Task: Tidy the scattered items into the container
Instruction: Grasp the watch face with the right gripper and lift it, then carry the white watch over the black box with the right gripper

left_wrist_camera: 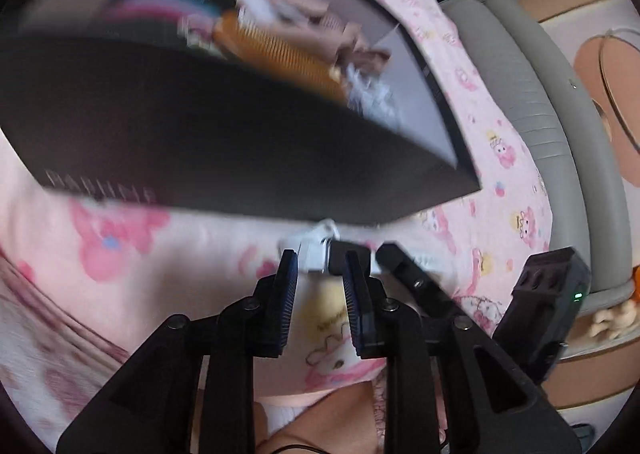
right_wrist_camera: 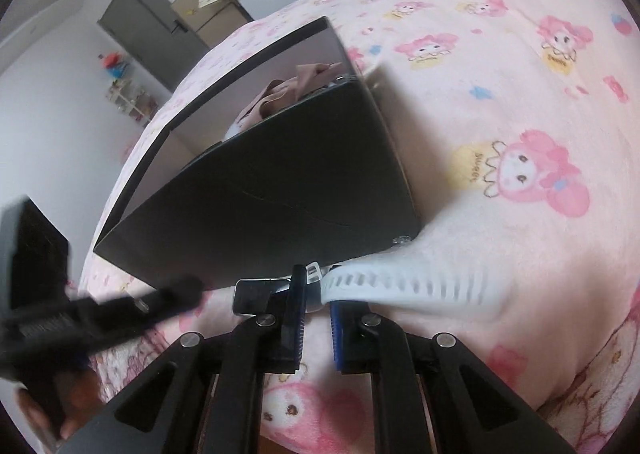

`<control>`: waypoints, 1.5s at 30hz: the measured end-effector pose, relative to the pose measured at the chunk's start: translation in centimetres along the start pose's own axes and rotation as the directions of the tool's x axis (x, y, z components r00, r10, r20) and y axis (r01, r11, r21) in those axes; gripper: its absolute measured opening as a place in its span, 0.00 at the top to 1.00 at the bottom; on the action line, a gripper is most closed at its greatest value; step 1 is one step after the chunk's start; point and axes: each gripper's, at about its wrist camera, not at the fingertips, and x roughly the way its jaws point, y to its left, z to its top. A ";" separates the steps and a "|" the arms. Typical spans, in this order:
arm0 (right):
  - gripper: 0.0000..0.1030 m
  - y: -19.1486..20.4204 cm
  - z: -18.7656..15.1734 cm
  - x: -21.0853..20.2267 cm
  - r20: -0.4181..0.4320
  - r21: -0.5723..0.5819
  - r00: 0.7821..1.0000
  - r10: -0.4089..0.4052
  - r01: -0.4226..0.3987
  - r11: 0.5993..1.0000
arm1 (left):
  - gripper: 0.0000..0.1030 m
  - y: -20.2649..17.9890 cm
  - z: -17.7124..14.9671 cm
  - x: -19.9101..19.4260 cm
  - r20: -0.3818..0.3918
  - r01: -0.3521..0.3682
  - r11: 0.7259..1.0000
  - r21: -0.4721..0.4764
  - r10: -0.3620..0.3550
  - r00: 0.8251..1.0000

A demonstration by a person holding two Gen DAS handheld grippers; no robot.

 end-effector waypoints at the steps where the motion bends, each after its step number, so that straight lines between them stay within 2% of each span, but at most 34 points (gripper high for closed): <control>1: 0.92 0.0 0.0 -0.1 0.003 -0.001 1.000 -0.008 0.008 1.000 | 0.75 0.1 -0.3 0.5 -0.009 -0.006 1.000 -0.004 0.006 1.000; 2: 0.92 0.0 -0.1 -0.3 0.009 -0.004 1.000 -0.018 0.018 1.000 | 0.71 0.1 -0.5 0.8 -0.015 -0.006 1.000 -0.006 0.006 1.000; 4: 0.92 -0.1 -0.2 -0.3 0.019 -0.003 0.999 -0.041 0.041 0.999 | 0.70 0.2 -0.9 1.3 -0.023 0.005 1.000 -0.017 -0.005 1.000; 7: 0.92 -0.6 0.0 -0.3 0.029 0.018 0.997 -0.064 0.064 0.998 | 0.68 1.1 -1.2 1.4 -0.015 0.078 0.992 -0.102 -0.080 0.997; 11: 0.92 -0.7 0.0 -1.1 0.070 0.017 0.988 -0.137 0.136 0.991 | 0.63 2.8 -1.8 1.7 0.018 0.164 0.959 -0.230 -0.165 0.986; 14: 0.92 -0.7 -0.1 -1.1 0.062 0.015 0.987 -0.151 0.150 0.989 | 0.63 3.3 -2.3 2.5 0.018 0.221 0.932 -0.288 -0.226 0.974; 19: 0.92 -0.9 -0.2 -1.2 0.058 0.020 0.987 -0.150 0.149 0.989 | 0.63 3.9 -2.6 2.8 0.083 0.272 0.898 -0.345 -0.259 0.962; 23: 0.92 -0.9 -0.2 -1.3 0.053 0.015 0.987 -0.152 0.151 0.988 | 0.63 4.8 -2.5 2.9 0.150 0.294 0.866 -0.405 -0.254 0.956; 26: 0.92 -0.6 -0.4 -1.4 0.052 0.000 0.986 -0.159 0.159 0.987 | 0.63 5.4 -2.3 3.6 0.152 0.315 0.834 -0.454 -0.275 0.949; 28: 0.92 -0.4 -0.5 -1.4 0.050 -0.010 0.986 -0.158 0.158 0.987 | 0.63 5.4 -2.4 4.1 0.135 0.326 0.825 -0.463 -0.297 0.945; 31: 0.92 -0.3 -0.7 -1.7 0.063 -0.018 0.987 -0.149 0.151 0.988 | 0.64 5.0 -2.6 3.9 0.116 0.334 0.828 -0.450 -0.316 0.942; 33: 0.92 -0.4 -0.6 -1.8 0.066 -0.017 0.987 -0.146 0.148 0.989 | 0.75 4.6 -2.7 3.3 0.115 0.352 0.832 -0.428 -0.336 0.935; 36: 0.92 -0.2 -0.5 -1.7 0.051 -0.040 0.996 -0.073 0.075 0.996 | 0.80 3.9 -2.6 1.2 0.157 0.365 0.849 -0.383 -0.329 0.931; 39: 0.92 1.3 -0.8 -2.1 0.064 -0.121 0.998 -0.006 0.014 0.993 | 0.80 3.1 -2.6 -1.4 0.193 0.379 0.864 -0.332 -0.332 0.923; 42: 0.92 2.5 -1.0 -2.7 0.081 -0.174 0.993 0.087 -0.072 0.982 | 0.80 2.1 -2.6 -4.2 0.215 0.315 0.914 -0.256 -0.264 0.940; 43: 0.92 2.7 -1.1 -2.9 0.085 -0.181 0.991 0.106 -0.090 0.979 | 0.79 1.7 -2.6 -5.0 0.212 0.263 0.939 -0.221 -0.217 0.953; 45: 0.92 2.9 -1.1 -3.1 0.097 -0.188 0.988 0.118 -0.098 0.977 | 0.75 1.6 -2.5 -6.3 0.194 0.164 0.972 -0.167 -0.130 0.972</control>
